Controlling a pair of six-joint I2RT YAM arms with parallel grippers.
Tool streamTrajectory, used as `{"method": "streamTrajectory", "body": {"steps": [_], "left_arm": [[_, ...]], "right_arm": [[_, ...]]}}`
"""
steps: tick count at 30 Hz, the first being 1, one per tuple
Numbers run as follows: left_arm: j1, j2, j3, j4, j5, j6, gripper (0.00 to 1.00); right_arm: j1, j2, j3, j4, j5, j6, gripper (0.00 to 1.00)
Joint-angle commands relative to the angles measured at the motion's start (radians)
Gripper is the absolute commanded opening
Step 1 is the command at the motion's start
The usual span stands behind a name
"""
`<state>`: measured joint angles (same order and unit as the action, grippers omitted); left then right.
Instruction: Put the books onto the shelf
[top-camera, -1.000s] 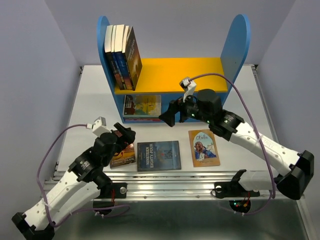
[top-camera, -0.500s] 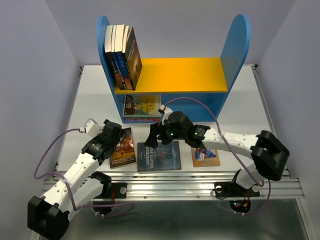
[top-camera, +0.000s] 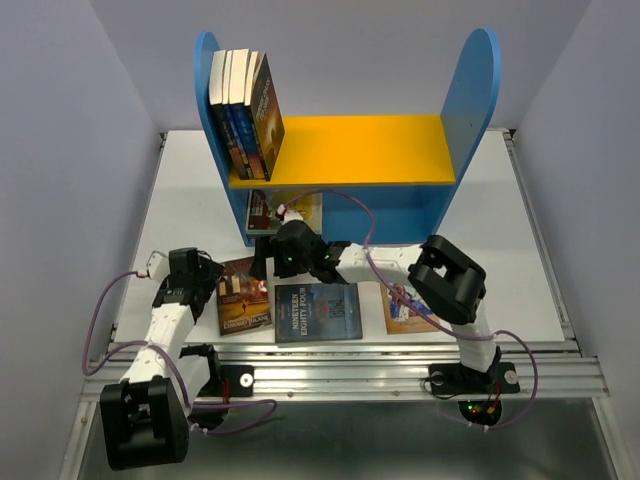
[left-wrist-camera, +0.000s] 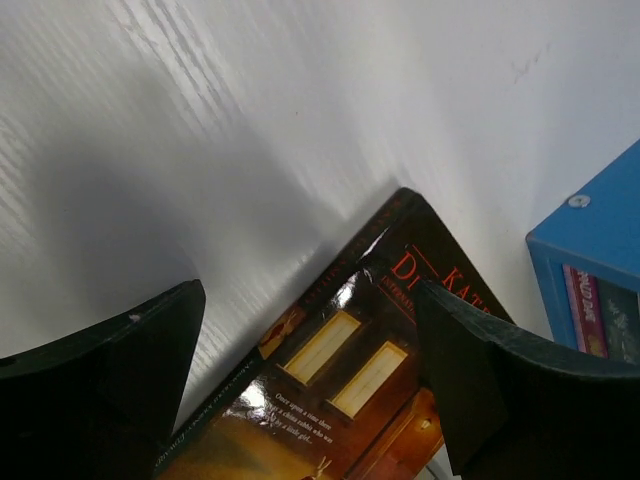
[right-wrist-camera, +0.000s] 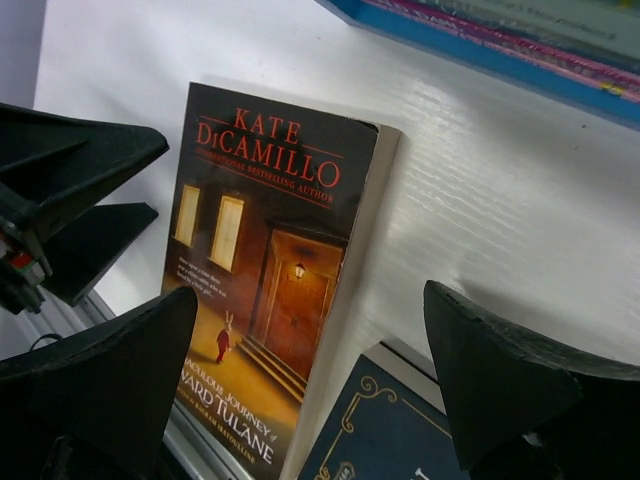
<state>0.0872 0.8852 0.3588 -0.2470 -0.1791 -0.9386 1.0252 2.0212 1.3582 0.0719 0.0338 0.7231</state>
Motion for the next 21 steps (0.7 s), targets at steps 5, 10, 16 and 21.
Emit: {"method": "streamTrajectory", "body": {"steps": [5, 10, 16, 21], "left_arm": [[0.009, -0.002, -0.046, 0.133, 0.136, 0.077, 0.73], [0.009, -0.011, -0.047, 0.129, 0.147, 0.07, 0.57], [0.009, 0.014, -0.038, 0.129, 0.17, 0.075, 0.36], [0.009, 0.011, -0.044, 0.133, 0.173, 0.072, 0.33]], "right_arm": [[0.041, 0.119, 0.166, -0.058, 0.046, 0.055, 1.0], [0.076, 0.16, 0.214, -0.112, 0.072, 0.094, 0.97], [0.085, 0.195, 0.248, -0.13, 0.029, 0.134, 0.86], [0.094, 0.165, 0.278, -0.09, 0.008, 0.11, 0.73]]}}
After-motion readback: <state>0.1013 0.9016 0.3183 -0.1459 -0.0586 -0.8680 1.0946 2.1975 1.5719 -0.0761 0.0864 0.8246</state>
